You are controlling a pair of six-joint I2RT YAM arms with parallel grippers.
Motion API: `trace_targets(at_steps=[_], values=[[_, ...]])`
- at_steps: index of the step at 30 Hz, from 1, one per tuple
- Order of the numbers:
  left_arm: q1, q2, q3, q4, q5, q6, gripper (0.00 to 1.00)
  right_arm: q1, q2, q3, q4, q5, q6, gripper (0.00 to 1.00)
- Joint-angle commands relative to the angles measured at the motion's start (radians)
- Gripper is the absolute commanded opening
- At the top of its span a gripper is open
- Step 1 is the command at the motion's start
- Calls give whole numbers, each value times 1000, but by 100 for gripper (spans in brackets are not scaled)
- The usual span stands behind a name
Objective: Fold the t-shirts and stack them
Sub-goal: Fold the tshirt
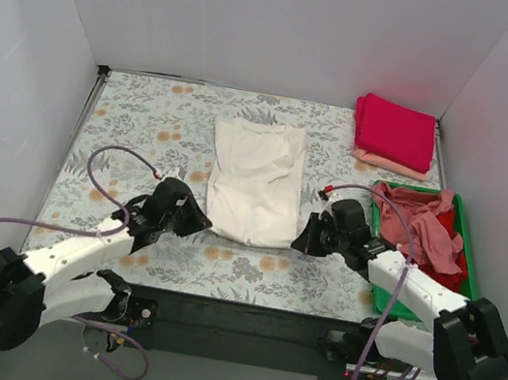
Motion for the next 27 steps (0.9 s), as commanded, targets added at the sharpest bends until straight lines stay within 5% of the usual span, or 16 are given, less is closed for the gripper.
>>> trace_targets(at_steps=[1,7,14,27], values=[[-51,-208,-53,-152,-11,-59,0,52,-145,-55,-162,-4,-5,1],[-79,-468,-130,-170,208,-54,0,136,-384,-62,-310,-49,48,1],[-85,-574,-16,-241,238,-45,0,167,-547,-9,-360,-64,68,1],[-85,-401,188,-269,-93,-73,0,166,-416,260,-379,152,-21,1]])
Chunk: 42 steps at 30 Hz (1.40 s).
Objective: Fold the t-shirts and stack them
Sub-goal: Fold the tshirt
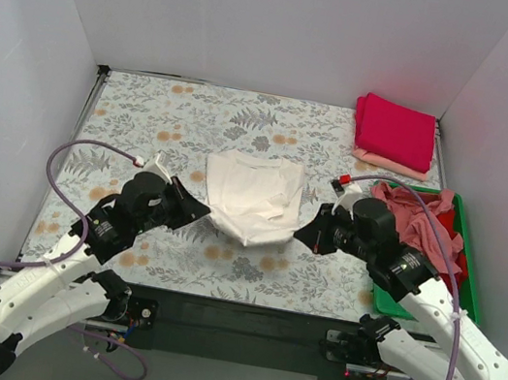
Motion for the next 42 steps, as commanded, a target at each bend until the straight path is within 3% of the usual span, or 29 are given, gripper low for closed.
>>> trace_targets(at_steps=[1,7,16,25,42], values=[[-5,28,65,7,-155,-29,0,4,56,104,10,131,-22,1],[-4,166,153,21,-275,-57,0,-31,193,236,5,272,-45,1],[27,370,295,73,-425,-31,0,-183,407,396,18,159,-113,1],[202,561,363,175,-240,66,0,-289,574,505,41,44,-148,1],[280,905,544,245,-269,164,0,-388,972,761,48,-90,-148,1]])
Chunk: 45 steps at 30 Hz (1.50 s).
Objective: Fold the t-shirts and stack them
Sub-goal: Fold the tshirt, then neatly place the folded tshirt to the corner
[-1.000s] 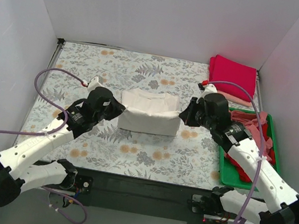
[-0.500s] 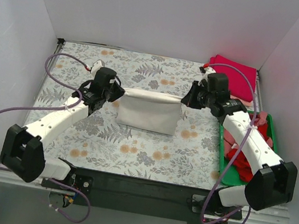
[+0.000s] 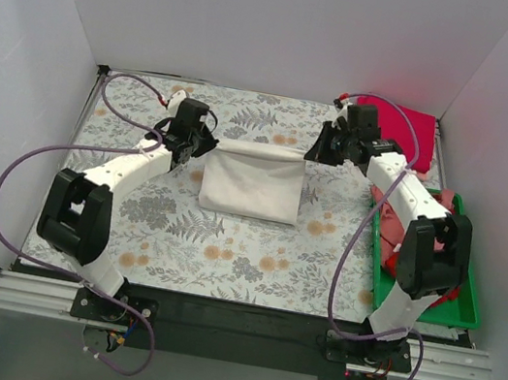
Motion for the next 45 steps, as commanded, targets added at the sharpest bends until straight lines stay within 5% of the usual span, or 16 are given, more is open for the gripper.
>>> trace_targets(at_steps=[1,17,18,19,20,22,23,27,36,45], values=[[30,67,66,8,-40,41,0,-32,59,83,22,-29,-14,1],[68,382,285,-12,42,50,2,-78,359,290,78,11,-48,5],[68,393,295,-10,43,53,7,-81,369,298,77,11,-49,10],[70,396,302,-12,45,58,25,-84,376,311,75,10,-49,18],[70,396,318,-13,51,67,38,-89,387,316,77,-3,-51,36],[70,385,331,-15,69,92,98,-92,381,315,77,-26,-57,52],[70,379,344,-20,75,110,98,-92,372,310,75,-32,-58,64],[70,287,309,-26,81,107,98,-92,295,233,87,-52,-66,84],[70,-96,-59,-1,57,58,98,-43,59,-156,241,-29,-51,85],[70,-342,-369,54,72,-111,98,22,114,-167,244,98,-49,80]])
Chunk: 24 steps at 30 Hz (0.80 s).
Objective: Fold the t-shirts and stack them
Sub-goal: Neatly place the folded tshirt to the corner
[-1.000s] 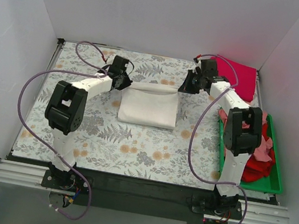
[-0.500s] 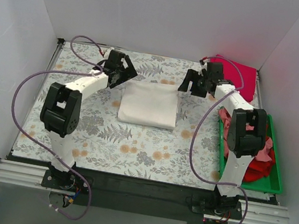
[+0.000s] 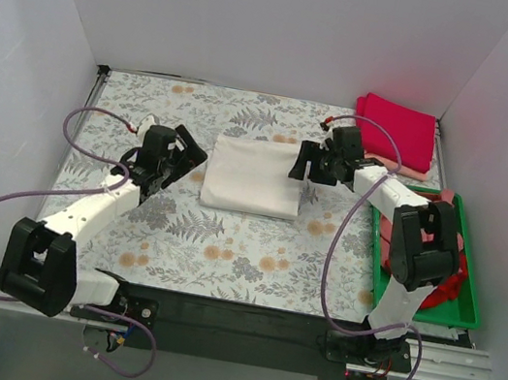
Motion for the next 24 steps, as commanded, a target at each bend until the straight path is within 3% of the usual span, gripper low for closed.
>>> trace_targets(at_steps=[1,6,18,21,24], values=[[1,-71,-103,25,4,-82,98,6,40,20,42,76,-2,79],[1,-131,-172,30,7,-109,98,43,101,40,36,85,-8,73],[2,-203,-217,9,6,-112,98,121,184,66,-13,260,21,50],[1,-202,-214,1,-17,-112,98,135,215,92,-24,290,13,38],[1,-197,-211,-5,-39,-110,98,143,235,136,-31,324,-29,20]])
